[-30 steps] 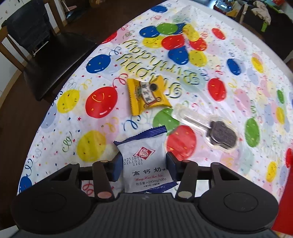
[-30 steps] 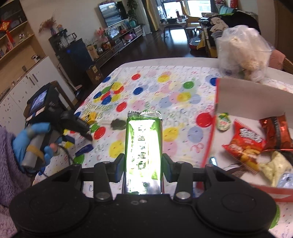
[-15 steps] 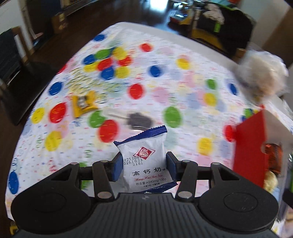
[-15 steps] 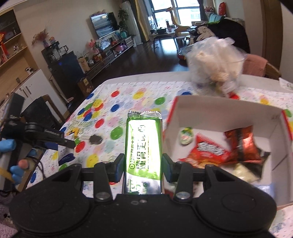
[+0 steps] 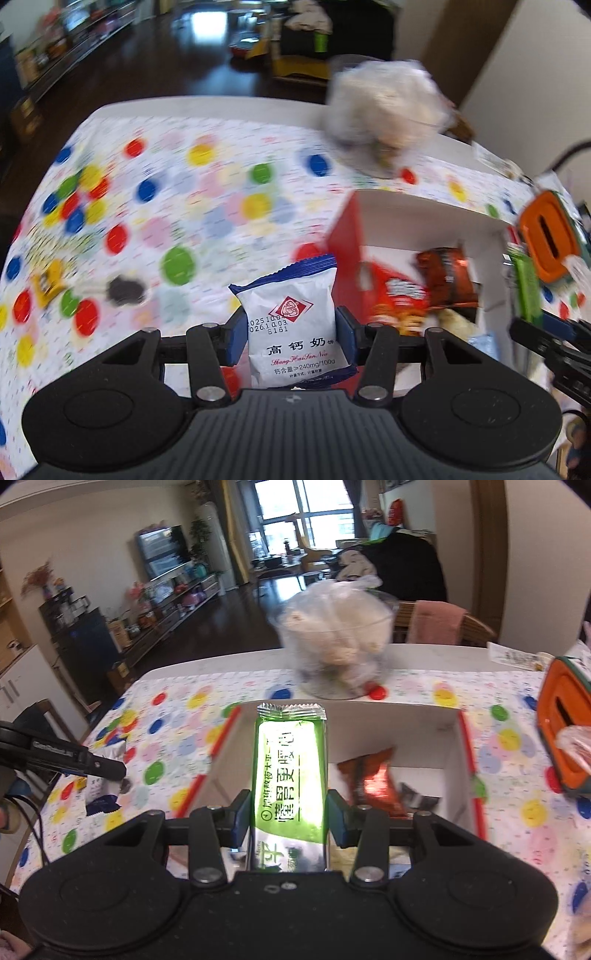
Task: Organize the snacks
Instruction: 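Carry the milk packet and green bar over the red box with both tools, then open both tools to drop the milk packet and green bar into the box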
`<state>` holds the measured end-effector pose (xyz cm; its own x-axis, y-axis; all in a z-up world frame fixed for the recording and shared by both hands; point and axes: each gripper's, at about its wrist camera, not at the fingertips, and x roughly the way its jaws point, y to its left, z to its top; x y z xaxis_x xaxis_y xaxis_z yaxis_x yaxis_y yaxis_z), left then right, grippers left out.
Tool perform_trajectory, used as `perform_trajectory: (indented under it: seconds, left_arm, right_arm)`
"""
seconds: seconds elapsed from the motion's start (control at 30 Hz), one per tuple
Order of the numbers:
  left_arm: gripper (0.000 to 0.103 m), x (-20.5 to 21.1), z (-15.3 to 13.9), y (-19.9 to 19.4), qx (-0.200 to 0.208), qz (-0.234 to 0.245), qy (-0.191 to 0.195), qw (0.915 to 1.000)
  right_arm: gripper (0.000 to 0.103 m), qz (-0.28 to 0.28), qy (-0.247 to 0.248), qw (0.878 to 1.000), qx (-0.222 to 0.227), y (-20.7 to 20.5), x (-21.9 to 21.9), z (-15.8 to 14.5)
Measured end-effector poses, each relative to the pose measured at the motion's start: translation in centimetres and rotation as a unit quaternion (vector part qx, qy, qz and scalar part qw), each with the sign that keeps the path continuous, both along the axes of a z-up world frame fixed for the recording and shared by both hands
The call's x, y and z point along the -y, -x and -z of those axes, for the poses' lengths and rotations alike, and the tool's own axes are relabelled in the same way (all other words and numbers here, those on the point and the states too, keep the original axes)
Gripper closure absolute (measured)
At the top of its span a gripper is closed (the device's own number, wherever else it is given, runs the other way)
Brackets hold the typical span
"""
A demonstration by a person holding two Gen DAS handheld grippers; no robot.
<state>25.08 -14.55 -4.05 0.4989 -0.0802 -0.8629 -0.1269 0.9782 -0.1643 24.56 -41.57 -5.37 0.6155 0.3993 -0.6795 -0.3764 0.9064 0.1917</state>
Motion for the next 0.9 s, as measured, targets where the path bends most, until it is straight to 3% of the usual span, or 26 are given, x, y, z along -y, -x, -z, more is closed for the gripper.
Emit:
perform_trajectory:
  seconds: [0.33, 0.63, 0.9]
  left_arm:
    - [0.054, 7.6, 0.3, -4.0, -0.010, 0.100, -0.009, 0.9949]
    - [0.054, 11.8, 3.6, -7.2, -0.058, 0.142, -0.037, 0.9875]
    - [0.054, 13.5, 6.4, -9.4, -0.088, 0.147, -0.062, 0.9833]
  right_arm:
    - [0.062, 0.032, 0.033, 0.999, -0.019, -2.2, 2.8, 2.0]
    - [0.062, 0.034, 0.060, 0.996, -0.055, -4.3, 3.0, 4.7]
    - [0.062, 0.026, 0.085, 0.993, -0.076, -6.0, 1.7, 7.0]
